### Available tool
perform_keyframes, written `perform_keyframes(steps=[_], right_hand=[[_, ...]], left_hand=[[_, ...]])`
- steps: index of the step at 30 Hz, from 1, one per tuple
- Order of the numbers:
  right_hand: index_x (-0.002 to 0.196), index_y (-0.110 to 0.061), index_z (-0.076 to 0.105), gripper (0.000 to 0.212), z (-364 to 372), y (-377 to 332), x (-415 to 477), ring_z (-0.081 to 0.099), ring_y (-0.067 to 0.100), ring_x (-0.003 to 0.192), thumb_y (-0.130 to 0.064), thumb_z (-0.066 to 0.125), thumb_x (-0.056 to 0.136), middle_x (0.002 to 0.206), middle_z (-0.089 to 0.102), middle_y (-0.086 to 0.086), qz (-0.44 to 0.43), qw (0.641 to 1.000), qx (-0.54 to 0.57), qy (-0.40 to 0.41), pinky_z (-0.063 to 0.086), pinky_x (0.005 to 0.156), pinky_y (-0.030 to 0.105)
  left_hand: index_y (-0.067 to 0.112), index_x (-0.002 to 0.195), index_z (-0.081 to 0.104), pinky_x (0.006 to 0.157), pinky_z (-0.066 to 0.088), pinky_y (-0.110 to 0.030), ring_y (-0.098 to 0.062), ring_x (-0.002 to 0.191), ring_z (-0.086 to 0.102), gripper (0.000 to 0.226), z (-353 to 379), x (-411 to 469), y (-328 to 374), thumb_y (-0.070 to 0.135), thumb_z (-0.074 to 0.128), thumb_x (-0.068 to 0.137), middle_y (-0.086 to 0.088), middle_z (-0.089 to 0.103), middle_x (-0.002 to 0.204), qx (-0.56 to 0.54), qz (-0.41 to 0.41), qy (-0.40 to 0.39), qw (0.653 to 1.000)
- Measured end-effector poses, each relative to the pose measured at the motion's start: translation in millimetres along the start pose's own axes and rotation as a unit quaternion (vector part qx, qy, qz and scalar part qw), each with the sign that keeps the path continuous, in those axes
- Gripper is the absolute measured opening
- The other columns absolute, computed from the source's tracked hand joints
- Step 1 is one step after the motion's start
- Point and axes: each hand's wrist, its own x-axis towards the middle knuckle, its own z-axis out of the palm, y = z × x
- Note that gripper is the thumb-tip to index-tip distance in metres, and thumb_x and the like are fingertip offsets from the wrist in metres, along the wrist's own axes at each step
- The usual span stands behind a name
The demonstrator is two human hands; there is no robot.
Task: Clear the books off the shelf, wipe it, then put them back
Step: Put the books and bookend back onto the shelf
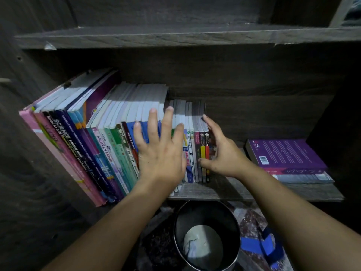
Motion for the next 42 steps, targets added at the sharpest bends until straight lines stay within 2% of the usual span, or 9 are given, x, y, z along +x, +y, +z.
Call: perform_keyframes(steps=[3,11,14,18,22,27,33,38,42], right_hand=[[0.149,-0.049,0.002,0.114,-2.0,-0.3,0.4,0.066,-0.001,0.094,-0.006,0.077,0.074,0.120,0.058,-0.012,0.005,1.000,0.007,-0.008,0.052,0.082,0.017],[0.148,-0.051,-0.002,0.115,-12.9,0.4,-3.6,0.059,-0.009,0.093,-0.010,0.077,0.076,0.120,0.049,-0.024,0.031,0.998,-0.039,-0.031,0.048,0.080,0.012],[0.150,-0.045,0.008,0.100,-27.3,-4.6,-11.1,0.048,0.006,0.122,-0.019,0.075,0.080,0.144,0.042,-0.009,0.055,0.988,-0.144,-0.021,0.040,0.096,0.022],[0.145,-0.040,0.029,0.073,-63.5,11.9,-31.5,0.046,0.020,0.126,-0.030,0.069,0.084,0.143,0.043,-0.002,0.112,0.932,-0.344,-0.005,0.045,0.097,0.037],[0.143,-0.031,0.036,0.067,-94.1,61.5,-54.3,0.044,0.029,0.127,-0.030,0.068,0.084,0.141,0.043,0.006,0.240,0.854,-0.459,-0.043,0.041,0.101,0.046],[0.150,-0.034,0.018,0.085,-102.2,119.2,-80.6,0.024,0.030,0.141,-0.041,0.069,0.082,0.156,0.022,0.006,0.288,0.848,-0.444,-0.036,0.025,0.113,0.050],[0.150,-0.042,0.004,0.101,-101.2,145.5,-77.2,0.008,0.037,0.145,-0.057,0.070,0.075,0.160,0.009,0.004,0.275,0.851,-0.448,-0.003,0.014,0.115,0.059],[0.150,-0.043,0.000,0.126,-114.6,162.3,-76.5,-0.004,0.040,0.145,-0.094,0.053,0.048,0.161,-0.001,0.006,0.335,0.859,-0.384,0.047,0.001,0.111,0.064],[0.149,-0.045,-0.008,0.138,-118.3,173.1,-76.0,-0.013,0.042,0.143,-0.093,0.060,0.038,0.160,-0.015,0.009,0.380,0.854,-0.351,0.060,0.006,0.112,0.067]], left_hand=[[0.028,0.141,0.041,0.107,-0.004,-0.059,-0.036,0.140,-0.010,0.065,3.8,2.2,6.8,0.046,0.059,0.081,-0.006,-0.003,0.154,0.022,-0.034,-0.013,0.999],[0.023,0.141,0.044,0.107,0.002,-0.059,-0.038,0.142,-0.007,0.066,5.9,2.7,7.2,0.045,0.057,0.080,-0.007,0.009,0.156,0.000,-0.037,-0.005,0.999],[0.016,0.134,0.052,0.106,0.005,-0.060,-0.040,0.143,0.005,0.065,6.3,-1.4,5.9,0.037,0.067,0.073,-0.011,0.023,0.153,-0.046,-0.021,0.039,0.998],[0.014,0.130,0.053,0.105,0.010,-0.060,-0.035,0.142,0.019,0.059,4.1,-8.0,16.5,0.033,0.066,0.076,-0.010,0.043,0.142,-0.077,0.036,0.082,0.993],[0.010,0.135,0.052,0.105,0.016,-0.057,-0.032,0.139,0.030,0.071,7.2,-9.3,36.7,0.037,0.069,0.072,-0.012,0.047,0.140,-0.064,0.140,0.035,0.987],[0.006,0.151,0.020,0.118,0.008,-0.047,-0.030,0.145,0.016,0.087,8.5,-1.3,67.1,0.040,0.062,0.082,-0.014,0.021,0.156,-0.083,0.107,-0.032,0.990],[-0.002,0.141,0.036,0.118,0.014,-0.042,-0.035,0.139,0.027,0.077,20.3,7.1,75.0,0.020,0.069,0.076,-0.020,0.034,0.147,-0.138,0.054,-0.014,0.989],[-0.001,0.138,0.041,0.117,0.019,-0.047,-0.032,0.129,0.041,0.071,23.7,16.2,62.5,0.016,0.069,0.074,-0.018,0.048,0.134,-0.138,0.061,0.018,0.988],[0.000,0.136,0.044,0.116,0.025,-0.046,-0.032,0.127,0.044,0.067,23.8,20.6,48.2,0.022,0.072,0.079,-0.017,0.050,0.134,-0.140,0.077,0.011,0.987]])
